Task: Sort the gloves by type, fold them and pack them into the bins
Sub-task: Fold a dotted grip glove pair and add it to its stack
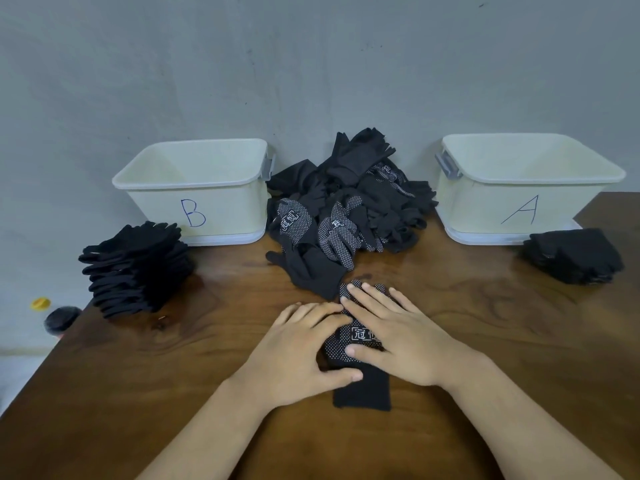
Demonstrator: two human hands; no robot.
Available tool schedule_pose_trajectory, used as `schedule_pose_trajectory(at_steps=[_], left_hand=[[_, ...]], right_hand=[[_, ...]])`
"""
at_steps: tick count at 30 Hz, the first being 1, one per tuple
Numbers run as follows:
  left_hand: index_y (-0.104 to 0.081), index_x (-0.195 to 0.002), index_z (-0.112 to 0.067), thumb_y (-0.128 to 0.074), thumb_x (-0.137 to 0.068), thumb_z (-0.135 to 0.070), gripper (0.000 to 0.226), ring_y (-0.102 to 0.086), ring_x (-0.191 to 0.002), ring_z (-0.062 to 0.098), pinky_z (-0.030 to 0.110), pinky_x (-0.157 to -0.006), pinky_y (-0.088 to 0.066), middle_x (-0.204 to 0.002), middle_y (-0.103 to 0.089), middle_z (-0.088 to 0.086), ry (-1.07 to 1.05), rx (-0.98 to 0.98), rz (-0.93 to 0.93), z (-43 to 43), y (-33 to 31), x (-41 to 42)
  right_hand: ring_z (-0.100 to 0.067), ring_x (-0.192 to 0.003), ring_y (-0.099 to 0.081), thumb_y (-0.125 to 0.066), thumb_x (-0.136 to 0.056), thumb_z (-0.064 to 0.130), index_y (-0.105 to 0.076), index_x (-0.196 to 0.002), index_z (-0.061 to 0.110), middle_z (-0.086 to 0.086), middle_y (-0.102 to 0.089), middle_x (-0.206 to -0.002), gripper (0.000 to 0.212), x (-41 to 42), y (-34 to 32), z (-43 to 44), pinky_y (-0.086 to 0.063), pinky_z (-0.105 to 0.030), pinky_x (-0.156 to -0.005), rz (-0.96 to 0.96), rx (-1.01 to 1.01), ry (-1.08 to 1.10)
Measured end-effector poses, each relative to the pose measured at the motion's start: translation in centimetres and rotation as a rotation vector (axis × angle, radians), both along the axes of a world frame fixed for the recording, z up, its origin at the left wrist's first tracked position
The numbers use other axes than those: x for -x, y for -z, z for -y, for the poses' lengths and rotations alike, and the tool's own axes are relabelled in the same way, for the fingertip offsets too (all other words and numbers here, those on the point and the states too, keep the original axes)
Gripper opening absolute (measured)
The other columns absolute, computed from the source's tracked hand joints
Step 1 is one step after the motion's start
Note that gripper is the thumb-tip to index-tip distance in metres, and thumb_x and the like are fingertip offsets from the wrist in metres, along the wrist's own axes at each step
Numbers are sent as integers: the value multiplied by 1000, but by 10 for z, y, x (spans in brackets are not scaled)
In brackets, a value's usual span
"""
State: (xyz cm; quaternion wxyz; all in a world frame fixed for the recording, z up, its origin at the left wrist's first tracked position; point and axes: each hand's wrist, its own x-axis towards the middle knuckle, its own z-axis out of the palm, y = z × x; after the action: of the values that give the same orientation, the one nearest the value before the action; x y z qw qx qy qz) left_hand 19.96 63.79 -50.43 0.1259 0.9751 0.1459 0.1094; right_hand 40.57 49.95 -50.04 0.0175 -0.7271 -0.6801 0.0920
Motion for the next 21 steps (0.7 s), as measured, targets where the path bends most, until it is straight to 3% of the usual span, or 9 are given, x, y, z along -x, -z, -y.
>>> schedule_pose_trajectory(at_steps=[5,8,11,14,18,21], left_hand=[[-50,-150,-44,-47,-84,-93,82,-30,-149,-4,34,-129,-17,-158,-38,-28,-5,16,21,1,1,2],[-60,-139,-39,-47,-99,-77,57,-38,-142,-3,33,-122,-30,-148,-49,-26,-73,100,153,-4,2,1],[-64,-133,-32,-48,-104,-61,45,-47,-136,5,38,-113,-42,-141,-57,-19,-227,56,254,-19,3,-11],[-63,-135,-31,-49,-99,-67,54,-52,-129,13,39,-103,-46,-137,-60,-15,-320,-50,119,-36,0,-31],[-67,-102,-29,-49,-104,-48,26,-61,-102,21,41,-82,-49,-105,-63,-12,-361,-173,120,-50,4,-50],[-68,-96,-26,-57,-106,-36,18,-60,-98,22,43,-85,-50,-95,-65,-10,-417,142,233,-64,0,-51]], right_hand=[[1,-154,35,-23,-94,92,14,-168,38,20,30,-171,98,-3,-4,5,12,-43,-132,18,5,-29],[1,-155,32,-23,-92,95,7,-169,39,20,27,-172,100,-3,-4,8,10,-44,-133,5,-13,-21],[5,-156,26,-25,-93,93,-1,-169,42,23,18,-174,95,-3,-4,9,6,-44,-133,-23,-45,7],[7,-156,21,-25,-98,87,-8,-169,44,25,11,-175,85,-3,-6,9,5,-42,-134,-49,-65,22],[9,-156,18,-26,-102,82,-14,-168,45,27,6,-175,76,-1,-8,8,5,-40,-133,-63,-85,42],[10,-157,15,-28,-103,78,-18,-167,47,30,2,-174,72,-2,-6,7,3,-41,-134,-87,-107,51]])
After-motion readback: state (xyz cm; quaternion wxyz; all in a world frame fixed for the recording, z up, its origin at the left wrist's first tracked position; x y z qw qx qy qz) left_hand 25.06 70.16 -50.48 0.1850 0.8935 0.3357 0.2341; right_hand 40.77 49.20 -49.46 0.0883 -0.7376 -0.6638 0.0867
